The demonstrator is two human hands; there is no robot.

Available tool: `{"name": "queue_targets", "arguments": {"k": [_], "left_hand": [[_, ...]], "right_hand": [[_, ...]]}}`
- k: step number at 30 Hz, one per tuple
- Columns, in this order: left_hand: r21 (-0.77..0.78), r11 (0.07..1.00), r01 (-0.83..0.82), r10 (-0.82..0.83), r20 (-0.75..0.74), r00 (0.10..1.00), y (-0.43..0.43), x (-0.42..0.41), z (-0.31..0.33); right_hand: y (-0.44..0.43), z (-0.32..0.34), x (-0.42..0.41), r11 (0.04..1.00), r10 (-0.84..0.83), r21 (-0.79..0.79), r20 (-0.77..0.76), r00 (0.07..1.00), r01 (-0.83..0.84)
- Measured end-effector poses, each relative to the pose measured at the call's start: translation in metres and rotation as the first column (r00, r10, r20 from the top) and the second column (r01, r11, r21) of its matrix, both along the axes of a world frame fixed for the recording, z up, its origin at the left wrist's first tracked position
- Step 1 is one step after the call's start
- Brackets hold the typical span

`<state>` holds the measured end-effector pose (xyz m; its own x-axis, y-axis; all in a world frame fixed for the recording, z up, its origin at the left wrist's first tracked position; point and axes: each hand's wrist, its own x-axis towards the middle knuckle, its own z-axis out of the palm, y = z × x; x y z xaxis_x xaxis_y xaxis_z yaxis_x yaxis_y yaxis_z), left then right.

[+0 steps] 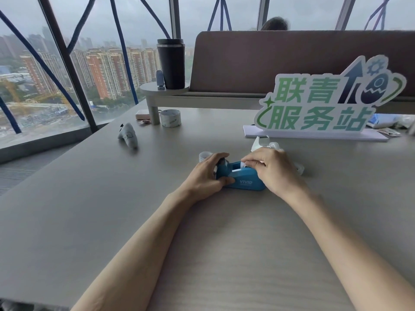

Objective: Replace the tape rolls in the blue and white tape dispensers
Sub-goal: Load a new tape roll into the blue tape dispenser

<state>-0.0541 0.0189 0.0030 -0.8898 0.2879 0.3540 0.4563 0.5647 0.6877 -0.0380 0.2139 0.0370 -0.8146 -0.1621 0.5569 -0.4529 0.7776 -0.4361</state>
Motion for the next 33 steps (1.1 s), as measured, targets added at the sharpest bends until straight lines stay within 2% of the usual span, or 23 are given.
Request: {"name": "queue_targets", "arguments": {"k": [6,10,13,18,21,24,28,30,33], "left_hand": [[-0.016,1.000,0.000,-0.001,-0.015,1.000,0.000,-0.001,0.000],[-0.017,1.000,-0.004,0.004,-0.023,1.000,0.000,-0.001,0.000],[-0.027,1.000,-0.008,0.006,-0.041,0.999,0.000,-0.002,-0.001],[-0.049,0.998,-0.035,0.027,-0.141,0.990,0.002,0.000,0.000],[-0.063,0.996,-0.066,0.056,-0.152,0.987,0.003,0.000,-0.001],[-0.068,0.988,-0.135,0.123,-0.163,0.979,0.008,0.000,-0.001],[-0.091,0.980,-0.174,0.155,-0.189,0.970,0.012,-0.001,-0.002],[-0.089,0.980,-0.180,0.149,-0.275,0.950,0.010,0.003,0.000],[-0.107,0.980,-0.170,0.098,-0.483,0.870,0.010,0.012,0.009]], "right_hand": [[-0.002,0.003,0.002,0.996,-0.028,0.081,-0.006,1.000,0.028],[0.000,0.003,0.005,0.998,-0.009,0.055,-0.020,1.000,0.010],[0.001,-0.005,0.006,1.000,0.006,0.024,-0.085,0.996,-0.004],[0.002,-0.010,0.004,0.997,0.002,-0.072,-0.213,0.977,-0.018],[-0.001,-0.002,0.011,0.961,-0.053,-0.275,-0.269,0.962,-0.024],[-0.005,0.000,0.017,0.907,-0.071,-0.420,-0.203,0.977,-0.022],[-0.009,-0.009,0.018,0.879,-0.025,-0.477,-0.049,0.998,-0.001],[-0.011,-0.011,0.019,0.858,0.000,-0.513,-0.003,1.000,-0.001],[-0.011,-0.011,0.020,0.849,-0.001,-0.528,0.037,0.999,0.020]]}}
